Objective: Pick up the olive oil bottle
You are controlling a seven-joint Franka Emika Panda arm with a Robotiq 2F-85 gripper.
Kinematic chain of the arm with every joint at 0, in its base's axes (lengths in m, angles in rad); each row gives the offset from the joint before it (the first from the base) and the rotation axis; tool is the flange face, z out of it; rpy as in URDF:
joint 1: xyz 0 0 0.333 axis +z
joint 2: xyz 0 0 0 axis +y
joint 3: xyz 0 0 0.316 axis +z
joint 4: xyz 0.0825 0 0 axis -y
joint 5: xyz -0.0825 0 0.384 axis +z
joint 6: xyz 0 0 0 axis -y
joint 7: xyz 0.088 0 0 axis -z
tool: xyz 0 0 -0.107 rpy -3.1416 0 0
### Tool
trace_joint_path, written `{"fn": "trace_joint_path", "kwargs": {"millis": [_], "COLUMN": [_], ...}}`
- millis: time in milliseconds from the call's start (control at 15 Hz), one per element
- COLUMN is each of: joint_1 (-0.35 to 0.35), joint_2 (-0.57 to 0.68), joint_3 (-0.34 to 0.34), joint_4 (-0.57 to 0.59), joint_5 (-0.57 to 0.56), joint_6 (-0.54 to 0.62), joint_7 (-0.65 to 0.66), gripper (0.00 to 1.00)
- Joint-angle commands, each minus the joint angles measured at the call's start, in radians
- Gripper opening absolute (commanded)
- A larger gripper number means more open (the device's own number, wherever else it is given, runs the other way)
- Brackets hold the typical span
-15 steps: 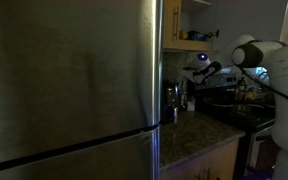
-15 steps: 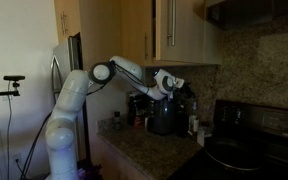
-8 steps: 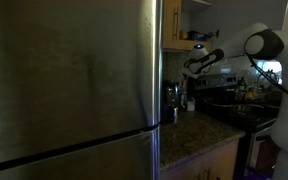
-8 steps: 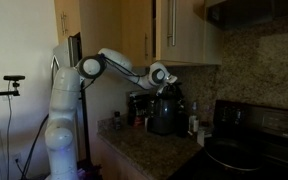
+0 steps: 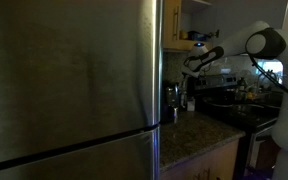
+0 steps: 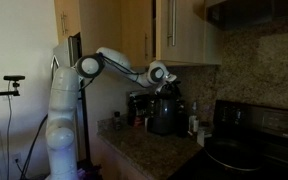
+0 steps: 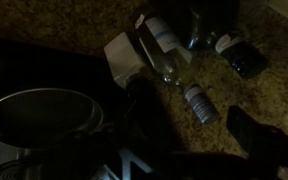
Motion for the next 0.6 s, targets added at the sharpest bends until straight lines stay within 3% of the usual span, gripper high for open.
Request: {"fn": "trace_joint_path", "kwargs": {"millis": [0, 133, 333, 400, 533], "joint_1": [0.035, 0.053, 0.098, 0.1, 0.089], "joint_2": [0.041, 0.068, 0.119, 0.087, 0.107], "joint_3": [-0.008, 0.0, -0.04, -0.035, -0.021], "joint_4": [-0.003, 0.005, 0.024, 0.001, 0.006], "joint_5": [0.025, 0.052, 0.001, 0.035, 0.013], "joint_6": [0.077, 0.11, 0.231, 0.172, 0.213], "joint_7": [-0.035, -0.044, 0.018, -0.013, 0.01], "gripper": [1.0, 1.0, 1.0, 1.0, 1.0]}}
